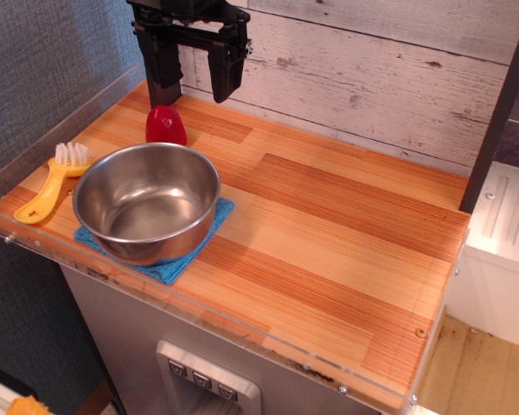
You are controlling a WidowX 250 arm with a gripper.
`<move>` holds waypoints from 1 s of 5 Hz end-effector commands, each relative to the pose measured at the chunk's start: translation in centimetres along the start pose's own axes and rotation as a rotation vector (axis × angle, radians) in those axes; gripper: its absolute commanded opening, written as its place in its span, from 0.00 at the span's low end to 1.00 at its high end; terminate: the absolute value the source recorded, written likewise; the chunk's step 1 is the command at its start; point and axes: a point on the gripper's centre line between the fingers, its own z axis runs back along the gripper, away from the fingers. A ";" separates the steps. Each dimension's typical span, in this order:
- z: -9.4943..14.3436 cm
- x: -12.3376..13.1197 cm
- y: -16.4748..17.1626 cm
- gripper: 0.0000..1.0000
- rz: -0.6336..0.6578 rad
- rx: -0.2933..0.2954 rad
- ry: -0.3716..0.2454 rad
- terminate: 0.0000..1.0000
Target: Put the pot behind the cloth.
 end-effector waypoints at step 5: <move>-4.1 -8.0 -3.8 1.00 0.024 -0.033 0.065 0.00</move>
